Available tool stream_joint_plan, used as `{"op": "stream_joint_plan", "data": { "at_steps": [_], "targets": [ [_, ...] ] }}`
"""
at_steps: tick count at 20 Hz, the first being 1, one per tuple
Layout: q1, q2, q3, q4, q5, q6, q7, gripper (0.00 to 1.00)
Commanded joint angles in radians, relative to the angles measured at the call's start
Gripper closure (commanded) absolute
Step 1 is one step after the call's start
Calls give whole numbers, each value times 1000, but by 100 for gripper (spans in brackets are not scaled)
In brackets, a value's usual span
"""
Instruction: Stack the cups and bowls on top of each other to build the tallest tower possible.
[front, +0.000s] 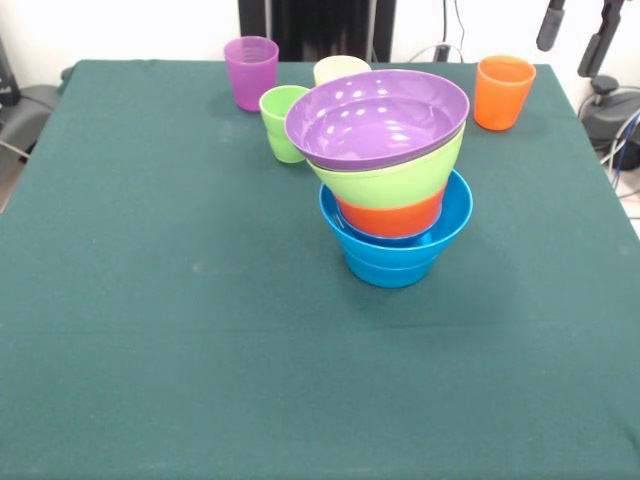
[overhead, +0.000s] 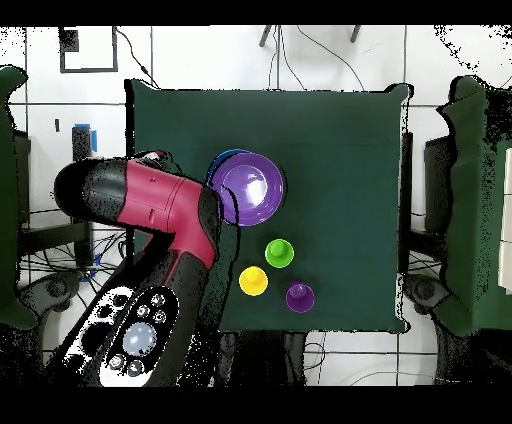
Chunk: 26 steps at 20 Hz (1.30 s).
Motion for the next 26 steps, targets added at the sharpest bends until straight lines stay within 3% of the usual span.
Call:
{"op": "stream_joint_plan", "data": {
  "at_steps": [1, 15, 26],
  "targets": [
    [-17, -63, 77, 53, -65, -125, 30, 0],
    [31, -46, 77, 99, -48, -177, 125, 0],
    [49, -41, 117, 212, -19, -319, 145, 0]
  ]
}}
